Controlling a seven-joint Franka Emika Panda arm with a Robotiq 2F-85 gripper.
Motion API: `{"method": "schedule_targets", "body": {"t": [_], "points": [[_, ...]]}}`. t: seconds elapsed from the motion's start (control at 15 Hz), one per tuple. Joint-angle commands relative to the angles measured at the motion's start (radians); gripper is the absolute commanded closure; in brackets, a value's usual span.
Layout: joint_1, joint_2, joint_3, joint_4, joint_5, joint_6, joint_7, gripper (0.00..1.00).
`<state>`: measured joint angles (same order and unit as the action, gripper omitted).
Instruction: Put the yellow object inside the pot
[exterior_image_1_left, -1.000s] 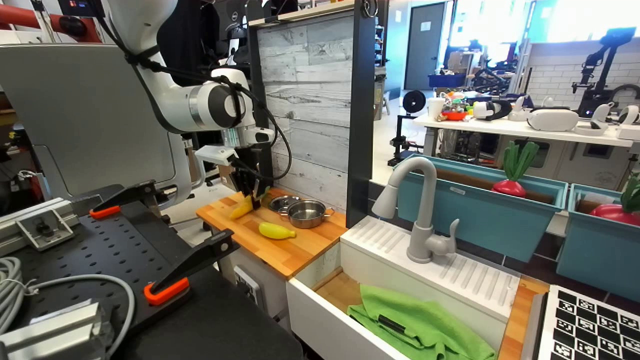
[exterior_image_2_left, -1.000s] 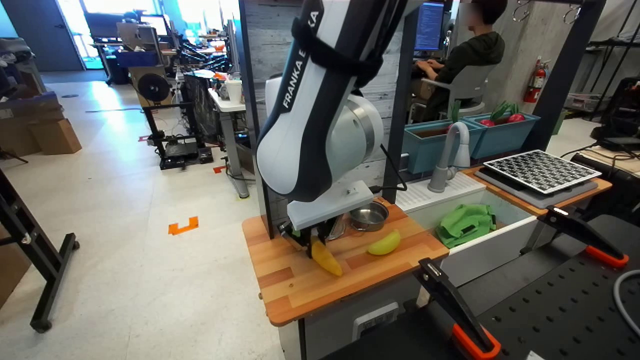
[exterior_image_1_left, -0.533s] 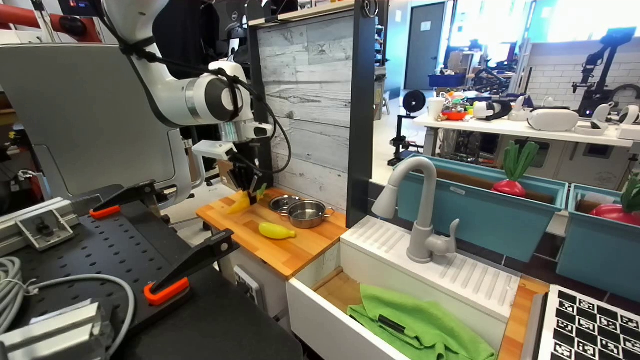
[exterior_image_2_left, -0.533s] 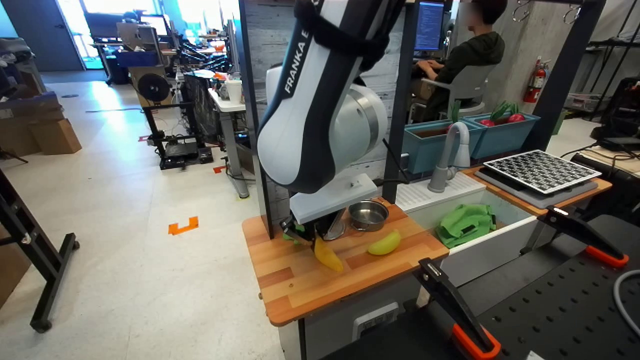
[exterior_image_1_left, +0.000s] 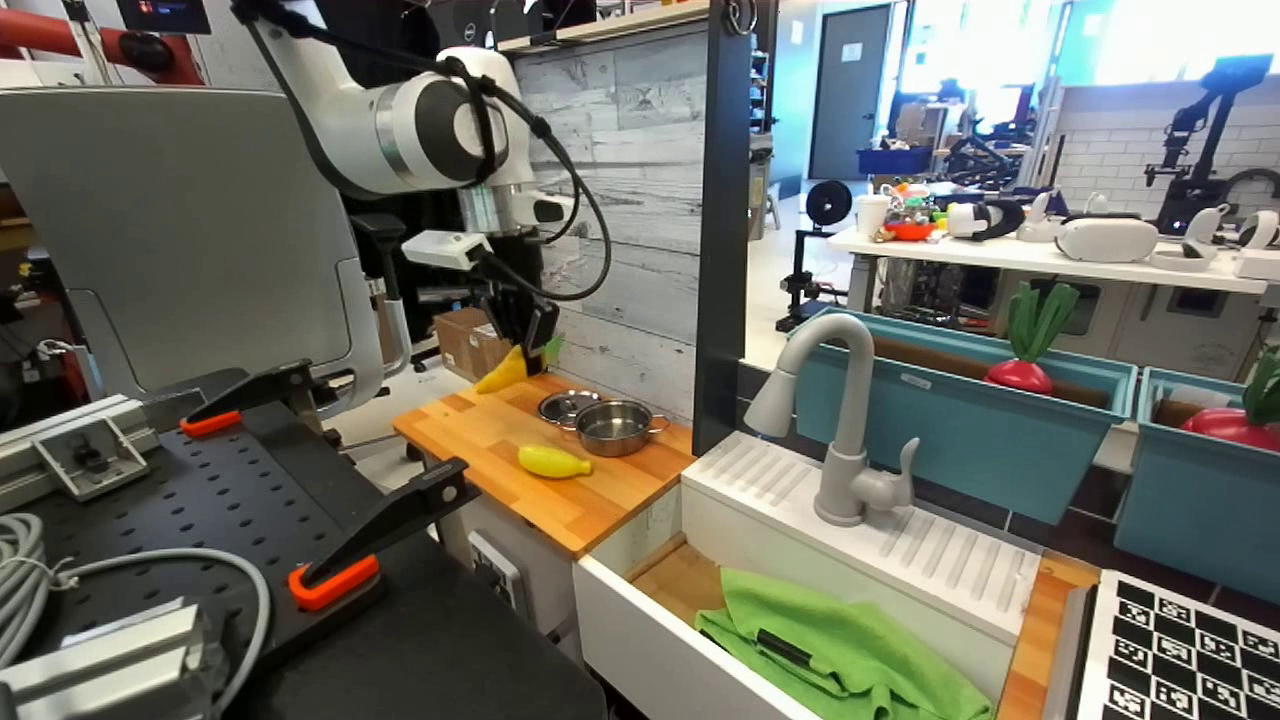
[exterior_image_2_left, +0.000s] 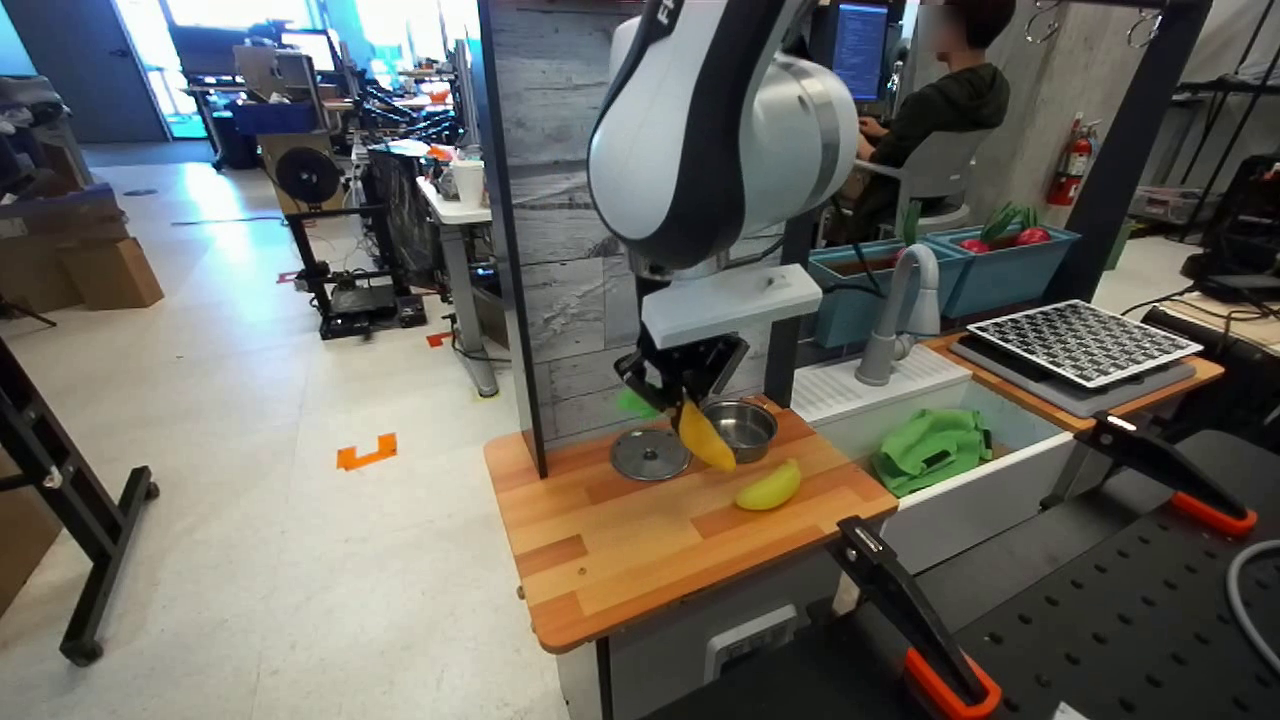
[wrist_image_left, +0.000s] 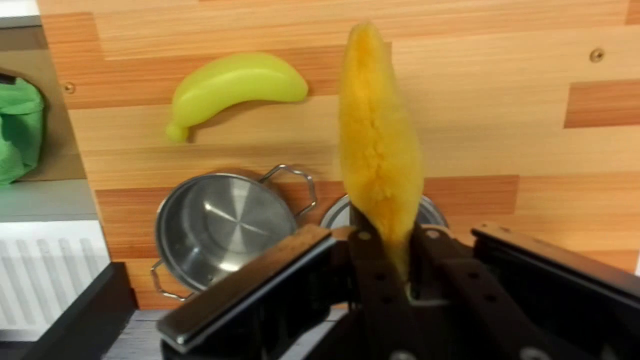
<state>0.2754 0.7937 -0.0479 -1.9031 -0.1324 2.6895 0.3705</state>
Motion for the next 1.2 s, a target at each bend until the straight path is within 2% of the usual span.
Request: {"method": "schedule_targets", "body": {"t": [0.0, 0.2, 0.47, 1.13], "points": [[-0.077, -0.048, 0.008, -0.028, 0.072, 0.005, -0.045, 0.97], [-0.132, -0.014, 0.013, 0.025, 0.113, -0.006, -0.059, 0.97], [-0.168, 0.038, 0.018, 0.085, 0.17, -0.011, -0.048, 0.97], [-0.176, 0.222, 0.009, 0.265, 0.237, -0.042, -0.028, 0.97]]}}
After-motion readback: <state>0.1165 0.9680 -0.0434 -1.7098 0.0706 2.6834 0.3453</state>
